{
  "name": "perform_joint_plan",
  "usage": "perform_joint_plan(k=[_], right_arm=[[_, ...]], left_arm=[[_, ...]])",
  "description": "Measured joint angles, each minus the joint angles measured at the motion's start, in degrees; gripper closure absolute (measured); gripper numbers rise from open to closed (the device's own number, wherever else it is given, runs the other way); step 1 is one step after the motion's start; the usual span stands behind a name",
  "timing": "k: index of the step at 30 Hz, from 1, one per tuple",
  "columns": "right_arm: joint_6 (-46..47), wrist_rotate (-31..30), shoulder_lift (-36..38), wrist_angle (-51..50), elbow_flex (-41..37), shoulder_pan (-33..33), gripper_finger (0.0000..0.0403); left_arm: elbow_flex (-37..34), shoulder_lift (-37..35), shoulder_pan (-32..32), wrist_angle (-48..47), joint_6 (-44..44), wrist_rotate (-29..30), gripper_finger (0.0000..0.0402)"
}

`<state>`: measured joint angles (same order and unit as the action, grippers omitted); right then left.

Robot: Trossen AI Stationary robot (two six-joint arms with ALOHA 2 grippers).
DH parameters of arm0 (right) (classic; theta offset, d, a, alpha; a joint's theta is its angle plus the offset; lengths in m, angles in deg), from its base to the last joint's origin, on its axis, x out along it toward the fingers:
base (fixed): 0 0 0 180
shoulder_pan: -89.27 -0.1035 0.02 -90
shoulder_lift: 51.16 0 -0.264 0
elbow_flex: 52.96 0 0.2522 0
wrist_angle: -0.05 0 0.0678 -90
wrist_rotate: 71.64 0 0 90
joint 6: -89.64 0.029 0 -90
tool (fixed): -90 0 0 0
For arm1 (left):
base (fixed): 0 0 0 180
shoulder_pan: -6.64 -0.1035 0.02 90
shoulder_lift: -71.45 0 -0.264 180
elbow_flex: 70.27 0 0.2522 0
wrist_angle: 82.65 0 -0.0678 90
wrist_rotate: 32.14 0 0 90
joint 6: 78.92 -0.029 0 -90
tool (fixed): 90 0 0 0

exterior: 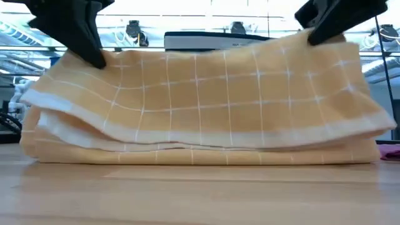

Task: Fold towel
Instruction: Fold the yellow towel

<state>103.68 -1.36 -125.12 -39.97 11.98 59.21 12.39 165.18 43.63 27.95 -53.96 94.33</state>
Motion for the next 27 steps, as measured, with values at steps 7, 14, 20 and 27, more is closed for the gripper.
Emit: perform_joint_plan(k=[7, 14, 20, 27], right_arm=[[0.57, 0.47, -3.31, -2.64, 0.00, 4.42, 0.0403], [0.15, -4.18, -5.45, -5.13, 0.00, 7.21, 0.0365], [4.79, -11.83, -5.38, -12.77, 0.00, 8.43, 0.0270], [8.85, -14.70, -5.28, -14.84, 0.00, 7.04, 0.0210]], left_arm=[[-0.38, -0.07, -2.02, 2.87, -1.95, -0.26, 0.0396], [-0.38, -0.05, -5.59, 2.84, -3.06, -1.48, 0.0353], [-0.38, 0.12, -8.05, 2.60, -2.88, -2.05, 0.0292], [-0.38, 0.13, -8.52, 2.25, -1.60, -2.16, 0.0243]])
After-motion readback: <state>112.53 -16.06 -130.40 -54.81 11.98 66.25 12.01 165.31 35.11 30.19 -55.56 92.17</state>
